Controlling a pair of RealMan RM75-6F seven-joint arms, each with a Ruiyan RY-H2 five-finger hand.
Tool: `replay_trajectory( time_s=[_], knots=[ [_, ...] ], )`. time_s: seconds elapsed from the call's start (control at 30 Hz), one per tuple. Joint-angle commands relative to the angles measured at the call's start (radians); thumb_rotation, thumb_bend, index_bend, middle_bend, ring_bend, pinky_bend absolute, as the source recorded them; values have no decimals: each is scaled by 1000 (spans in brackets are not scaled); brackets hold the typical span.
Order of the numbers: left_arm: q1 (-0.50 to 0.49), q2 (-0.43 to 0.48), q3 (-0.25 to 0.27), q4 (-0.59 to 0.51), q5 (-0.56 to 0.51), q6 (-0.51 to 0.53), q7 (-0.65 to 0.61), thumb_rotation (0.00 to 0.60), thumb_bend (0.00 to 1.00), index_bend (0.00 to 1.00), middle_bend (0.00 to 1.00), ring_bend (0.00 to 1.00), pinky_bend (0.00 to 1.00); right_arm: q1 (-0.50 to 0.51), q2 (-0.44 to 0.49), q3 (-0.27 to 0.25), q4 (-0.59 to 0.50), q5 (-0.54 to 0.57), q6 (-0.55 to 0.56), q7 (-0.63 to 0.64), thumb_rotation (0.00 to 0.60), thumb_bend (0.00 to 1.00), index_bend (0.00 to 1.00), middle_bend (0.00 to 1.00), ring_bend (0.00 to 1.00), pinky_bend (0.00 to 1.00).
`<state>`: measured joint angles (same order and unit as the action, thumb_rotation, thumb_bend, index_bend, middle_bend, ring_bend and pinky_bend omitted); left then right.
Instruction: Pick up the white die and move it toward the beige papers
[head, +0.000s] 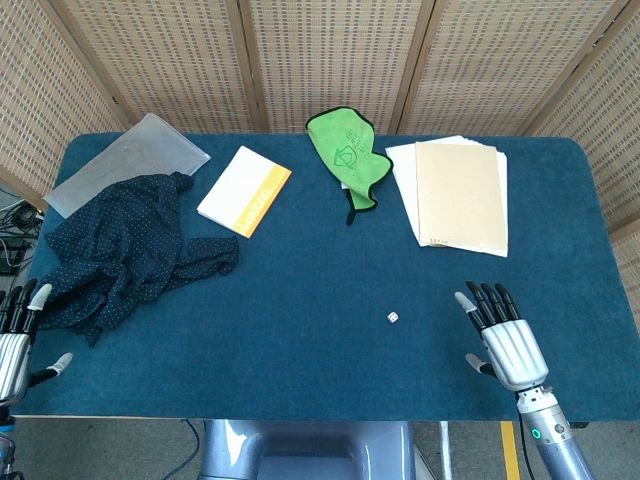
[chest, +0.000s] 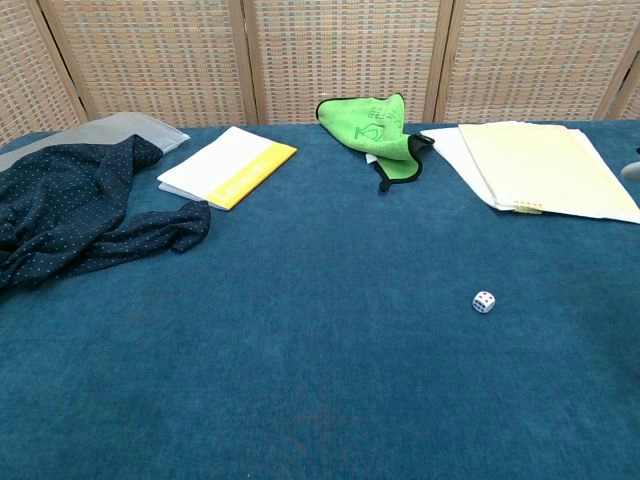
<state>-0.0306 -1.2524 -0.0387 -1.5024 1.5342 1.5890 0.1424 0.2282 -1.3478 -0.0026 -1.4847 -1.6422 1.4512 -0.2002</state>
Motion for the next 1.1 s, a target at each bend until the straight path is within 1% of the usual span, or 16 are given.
replay_trajectory(
  time_s=[0.03, 0.43, 0.53, 0.7, 0.73, 0.8, 0.87, 0.93, 1.03, 1.1],
  knots=[
    [-1, 0, 0, -1, -1, -1, 4, 600, 0, 0, 0, 0, 0, 0, -1, 1, -1, 2, -3, -3, 600, 137, 0, 0, 0, 0],
    [4, 7, -1, -17, 0, 8, 17, 600, 0, 0, 0, 0, 0, 0, 3, 7, -10, 6, -12, 9, 600, 137, 0, 0, 0, 0],
    [5, 8, 0, -18, 2, 9, 16, 600, 0, 0, 0, 0, 0, 2, -3, 12, -7, 1, -8, 16, 600, 133, 30, 0, 0, 0],
    [3, 8, -2, -14, -2, 3, 9, 600, 0, 0, 0, 0, 0, 22, -27, 23, 6, -9, -23, 17, 600, 149, 234, 8, 0, 0],
    [3, 8, -2, -14, -3, 2, 9, 600, 0, 0, 0, 0, 0, 29, -32, 26, 6, -12, -28, 17, 600, 154, 259, 17, 0, 0],
    [2, 9, -3, -14, -3, 2, 9, 600, 0, 0, 0, 0, 0, 51, -46, 37, 5, -25, -41, 16, 600, 179, 345, 73, 0, 15],
    [2, 8, -3, -15, -3, 0, 9, 600, 0, 0, 0, 0, 0, 83, -64, 53, 5, -38, -63, 5, 600, 202, 404, 125, 0, 47],
    [1, 9, -3, -15, -4, -1, 9, 600, 0, 0, 0, 0, 0, 105, -77, 63, 8, -43, -83, -6, 600, 225, 446, 160, 0, 77],
    [0, 9, -6, -15, -8, -3, 5, 600, 0, 0, 0, 0, 0, 158, -113, 84, 21, -35, -151, -44, 600, 259, 474, 184, 4, 93],
    [0, 9, -7, -13, -10, -5, 0, 600, 0, 0, 0, 0, 0, 184, -133, 93, 31, -20, -193, -56, 600, 309, 484, 193, 9, 101]
  ],
)
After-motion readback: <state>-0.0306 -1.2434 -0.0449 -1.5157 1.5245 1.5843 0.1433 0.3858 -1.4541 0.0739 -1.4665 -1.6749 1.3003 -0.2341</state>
